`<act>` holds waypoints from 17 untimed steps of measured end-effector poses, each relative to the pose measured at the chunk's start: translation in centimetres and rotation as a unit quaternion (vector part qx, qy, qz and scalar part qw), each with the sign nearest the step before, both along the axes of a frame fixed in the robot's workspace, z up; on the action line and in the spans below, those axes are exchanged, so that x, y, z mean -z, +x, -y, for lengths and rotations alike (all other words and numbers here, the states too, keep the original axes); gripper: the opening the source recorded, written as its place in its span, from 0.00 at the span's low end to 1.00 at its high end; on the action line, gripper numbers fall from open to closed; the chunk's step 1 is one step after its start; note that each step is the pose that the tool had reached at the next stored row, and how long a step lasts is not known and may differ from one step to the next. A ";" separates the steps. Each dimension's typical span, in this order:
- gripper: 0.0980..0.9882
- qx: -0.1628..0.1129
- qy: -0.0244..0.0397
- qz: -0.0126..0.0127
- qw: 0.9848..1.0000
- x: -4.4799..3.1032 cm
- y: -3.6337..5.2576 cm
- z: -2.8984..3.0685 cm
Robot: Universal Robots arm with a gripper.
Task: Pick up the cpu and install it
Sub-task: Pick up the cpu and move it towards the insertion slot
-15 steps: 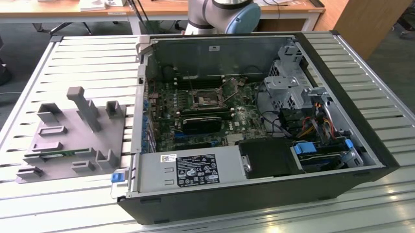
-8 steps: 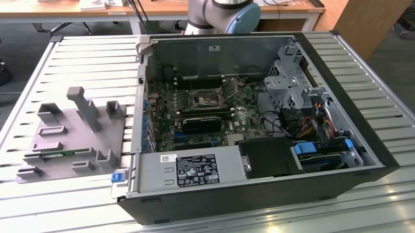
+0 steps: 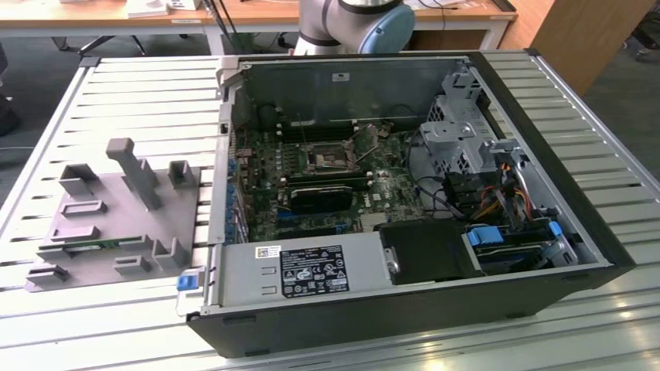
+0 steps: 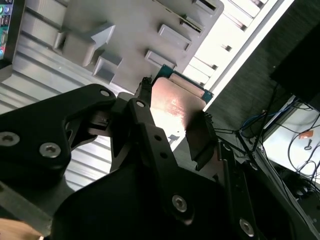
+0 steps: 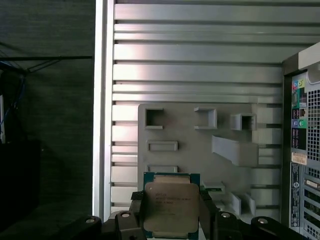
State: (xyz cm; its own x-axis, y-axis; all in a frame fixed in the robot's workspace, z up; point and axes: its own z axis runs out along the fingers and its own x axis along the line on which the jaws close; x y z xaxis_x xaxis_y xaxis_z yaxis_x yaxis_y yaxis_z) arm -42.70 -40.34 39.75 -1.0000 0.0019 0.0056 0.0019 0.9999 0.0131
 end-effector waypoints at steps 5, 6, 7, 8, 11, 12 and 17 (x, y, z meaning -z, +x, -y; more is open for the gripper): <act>0.48 0.000 0.000 0.000 1.000 0.00 1.36 0.00; 0.48 0.000 0.000 0.000 1.000 0.00 1.57 0.00; 0.48 0.000 0.000 0.000 1.000 0.00 1.80 0.00; 0.48 0.000 0.000 0.000 1.000 0.00 2.02 0.00; 0.48 0.000 0.000 0.000 1.000 0.00 2.87 0.00; 0.48 0.000 0.000 0.000 1.000 0.00 3.10 0.00; 0.48 0.000 0.000 0.000 1.000 0.00 4.23 0.00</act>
